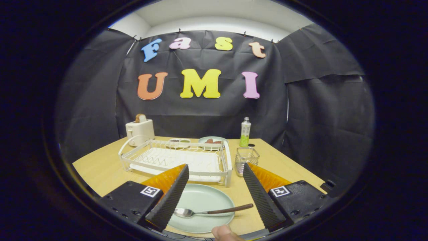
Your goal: Take the plate from the dish rack, then take the spoon from the basket and place it into the plate.
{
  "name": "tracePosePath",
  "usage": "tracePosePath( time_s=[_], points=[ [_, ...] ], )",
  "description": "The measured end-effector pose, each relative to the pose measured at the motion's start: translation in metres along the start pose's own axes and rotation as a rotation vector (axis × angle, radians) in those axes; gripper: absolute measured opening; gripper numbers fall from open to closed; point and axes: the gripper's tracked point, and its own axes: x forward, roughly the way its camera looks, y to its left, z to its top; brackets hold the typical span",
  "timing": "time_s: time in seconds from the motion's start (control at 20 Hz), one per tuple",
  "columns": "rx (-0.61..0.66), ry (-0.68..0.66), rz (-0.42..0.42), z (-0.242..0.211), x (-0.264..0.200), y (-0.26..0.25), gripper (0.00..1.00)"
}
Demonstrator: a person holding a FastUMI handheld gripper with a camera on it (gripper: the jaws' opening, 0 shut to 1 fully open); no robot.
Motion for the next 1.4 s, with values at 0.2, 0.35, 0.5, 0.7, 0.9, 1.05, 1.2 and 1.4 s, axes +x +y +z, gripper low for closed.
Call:
tracePosePath(
  time_s=[0.2,0.35,0.5,0.7,0.9,1.05,1.2,1.4],
  points=[
    [-0.017,-0.035,-0.008,0.013,-0.022,-0.009,1.0],
    [-0.018,-0.064,0.011,0.025,-0.042,-0.011,1.0],
    [-0.031,-0.069,0.02,0.034,-0.059,-0.016,1.0],
    [-0.005,-0.109,0.013,0.051,-0.083,-0.03,1.0],
    [0.039,-0.092,0.003,0.056,-0.098,-0.047,1.0],
    [0.048,-0.077,0.016,0.054,-0.104,-0.049,1.0],
    [0.028,-0.073,0.013,0.052,-0.103,-0.05,1.0],
    [0.01,-0.056,0.015,0.045,-0.1,-0.043,1.0]
  ],
)
